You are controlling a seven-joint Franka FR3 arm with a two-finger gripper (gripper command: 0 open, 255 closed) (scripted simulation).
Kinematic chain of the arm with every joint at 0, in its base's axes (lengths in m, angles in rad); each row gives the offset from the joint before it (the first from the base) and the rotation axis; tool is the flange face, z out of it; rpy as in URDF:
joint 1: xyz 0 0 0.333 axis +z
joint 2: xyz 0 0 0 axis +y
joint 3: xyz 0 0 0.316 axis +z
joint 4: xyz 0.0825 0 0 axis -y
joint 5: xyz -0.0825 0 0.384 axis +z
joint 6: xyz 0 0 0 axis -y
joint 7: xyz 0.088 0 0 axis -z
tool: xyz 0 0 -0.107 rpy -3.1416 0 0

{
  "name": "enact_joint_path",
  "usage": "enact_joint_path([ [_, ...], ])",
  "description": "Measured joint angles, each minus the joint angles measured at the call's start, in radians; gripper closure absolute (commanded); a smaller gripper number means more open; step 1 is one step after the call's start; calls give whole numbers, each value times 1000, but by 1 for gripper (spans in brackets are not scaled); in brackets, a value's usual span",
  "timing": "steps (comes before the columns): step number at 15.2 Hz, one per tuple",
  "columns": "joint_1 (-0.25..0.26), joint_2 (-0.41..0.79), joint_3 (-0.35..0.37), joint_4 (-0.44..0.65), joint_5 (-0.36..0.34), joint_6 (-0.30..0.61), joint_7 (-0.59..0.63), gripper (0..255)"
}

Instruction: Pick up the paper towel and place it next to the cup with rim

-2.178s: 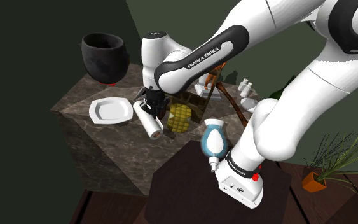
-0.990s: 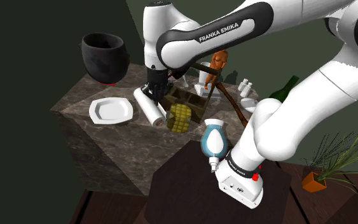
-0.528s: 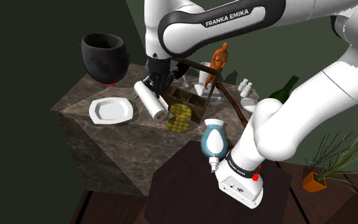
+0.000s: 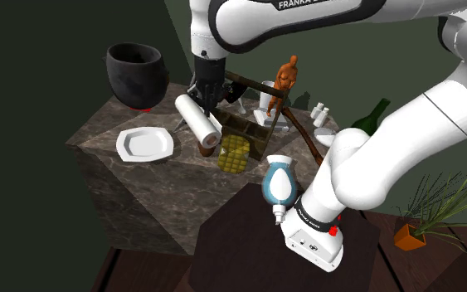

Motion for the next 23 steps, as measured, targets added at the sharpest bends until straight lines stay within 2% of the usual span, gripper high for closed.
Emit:
enact_joint_path([
  [10,-4,-24,-7,95,-1,-118,-21,255],
  [19,-96,-74,-160,51,-83,-98,-227,255],
  [23,-134,-59,-228,78,-116,-97,-320,255],
])
